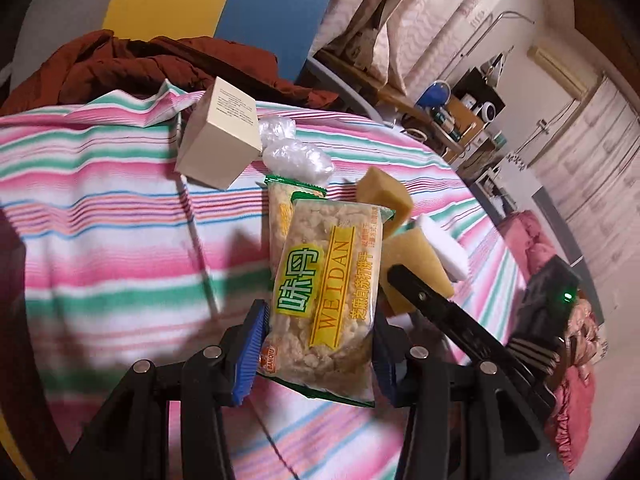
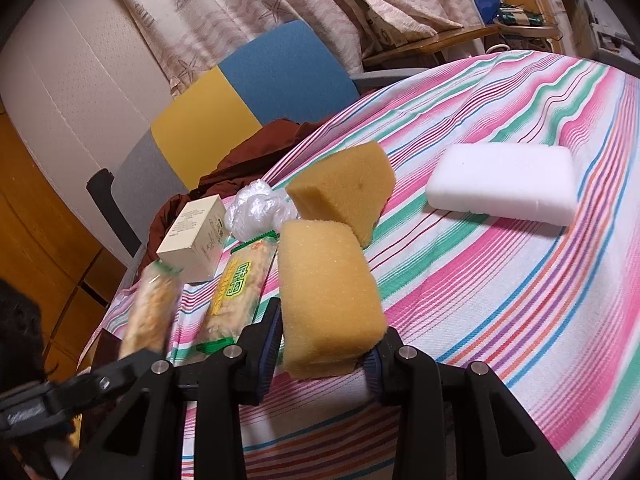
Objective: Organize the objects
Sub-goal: 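Carry the WEIDAN packet and yellow sponge into the gold tray and release both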
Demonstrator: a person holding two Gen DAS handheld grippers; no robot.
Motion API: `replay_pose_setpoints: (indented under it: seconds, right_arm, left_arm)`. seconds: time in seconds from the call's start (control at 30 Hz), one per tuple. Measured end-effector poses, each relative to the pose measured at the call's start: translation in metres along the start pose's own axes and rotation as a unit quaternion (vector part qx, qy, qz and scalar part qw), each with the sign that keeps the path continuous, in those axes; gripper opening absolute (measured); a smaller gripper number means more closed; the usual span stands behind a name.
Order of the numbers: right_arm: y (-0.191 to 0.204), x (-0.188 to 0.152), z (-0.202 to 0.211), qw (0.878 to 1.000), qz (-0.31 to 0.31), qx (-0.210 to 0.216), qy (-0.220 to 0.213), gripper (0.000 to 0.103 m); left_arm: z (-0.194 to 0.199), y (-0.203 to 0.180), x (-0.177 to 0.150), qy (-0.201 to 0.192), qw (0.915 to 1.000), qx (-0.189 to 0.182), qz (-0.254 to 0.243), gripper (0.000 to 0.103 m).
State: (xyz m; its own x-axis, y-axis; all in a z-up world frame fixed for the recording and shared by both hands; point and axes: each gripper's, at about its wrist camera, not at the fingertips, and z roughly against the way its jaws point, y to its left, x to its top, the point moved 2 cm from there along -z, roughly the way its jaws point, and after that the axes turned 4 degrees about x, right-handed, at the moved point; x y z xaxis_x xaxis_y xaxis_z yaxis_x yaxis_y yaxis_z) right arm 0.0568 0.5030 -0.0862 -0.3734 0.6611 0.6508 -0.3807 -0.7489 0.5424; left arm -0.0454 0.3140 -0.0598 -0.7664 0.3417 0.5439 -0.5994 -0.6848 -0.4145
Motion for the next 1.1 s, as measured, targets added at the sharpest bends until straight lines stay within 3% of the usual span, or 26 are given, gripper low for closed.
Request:
replay_pose_setpoints:
  seconds: [0.23, 0.47, 0.87, 1.1]
  right_arm:
    - [-0.004, -0.010, 0.018, 0.999, -0.032, -0.002, -0.007, 0.036]
    - [0.035, -0.030, 0.035, 0.999, 0.028, 0.007, 0.017, 0.036]
    - [0.131, -0.064, 0.041, 0.990, 0.090, 0.085, 0.066, 0.036]
    - [0.196, -0.090, 0.045, 0.975, 0.144, 0.136, 0.097, 0.036]
  left_arm:
    - [0.029, 0.014, -0.016, -0.015, 0.9988, -0.030, 0.036, 0.048]
    - [0.067, 0.031, -0.029, -0.043, 0.9968, -0.037, 0.055, 0.048]
    - [0.130, 0.083, -0.058, -0.093, 0.9922, 0.015, 0.082, 0.048]
    - [0.154, 0.114, -0.080, -0.104, 0.9884, 0.057, 0.095, 0.048]
